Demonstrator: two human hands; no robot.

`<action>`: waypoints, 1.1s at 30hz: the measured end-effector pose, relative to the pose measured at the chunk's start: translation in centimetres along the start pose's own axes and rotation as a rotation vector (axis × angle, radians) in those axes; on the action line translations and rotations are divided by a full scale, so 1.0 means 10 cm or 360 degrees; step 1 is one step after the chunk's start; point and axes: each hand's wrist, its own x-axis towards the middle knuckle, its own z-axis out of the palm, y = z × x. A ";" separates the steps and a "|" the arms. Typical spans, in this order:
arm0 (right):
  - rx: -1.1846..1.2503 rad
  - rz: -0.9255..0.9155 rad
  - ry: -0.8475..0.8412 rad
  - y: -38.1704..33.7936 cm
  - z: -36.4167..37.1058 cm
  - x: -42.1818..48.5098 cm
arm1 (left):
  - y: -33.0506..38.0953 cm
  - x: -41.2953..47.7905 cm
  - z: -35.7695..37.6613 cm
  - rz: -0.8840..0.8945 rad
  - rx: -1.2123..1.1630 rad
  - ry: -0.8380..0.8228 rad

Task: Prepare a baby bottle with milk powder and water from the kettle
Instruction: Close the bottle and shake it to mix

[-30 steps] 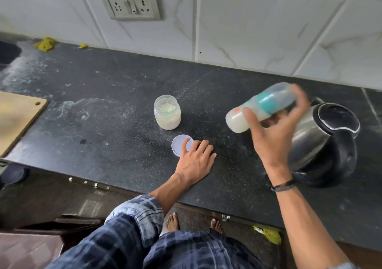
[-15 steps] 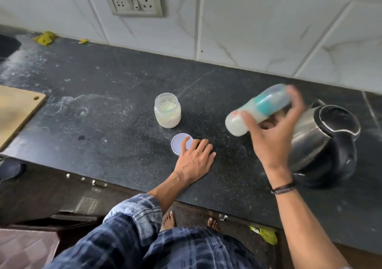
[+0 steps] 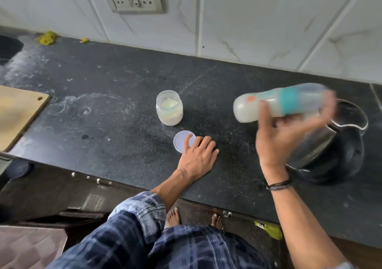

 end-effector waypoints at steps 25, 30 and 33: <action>-0.0054 -0.0081 -0.0142 0.00 -0.04 0.05 | 0.01 0.00 -0.03 0.0010 -0.0020 0.0010; 0.0097 -0.0029 -0.0078 0.00 -0.09 0.05 | 0.02 0.01 -0.04 -0.0017 -0.0018 0.0021; 0.0022 0.0010 -0.0135 0.04 -0.05 0.05 | 0.02 0.00 -0.05 -0.0007 -0.0037 0.0025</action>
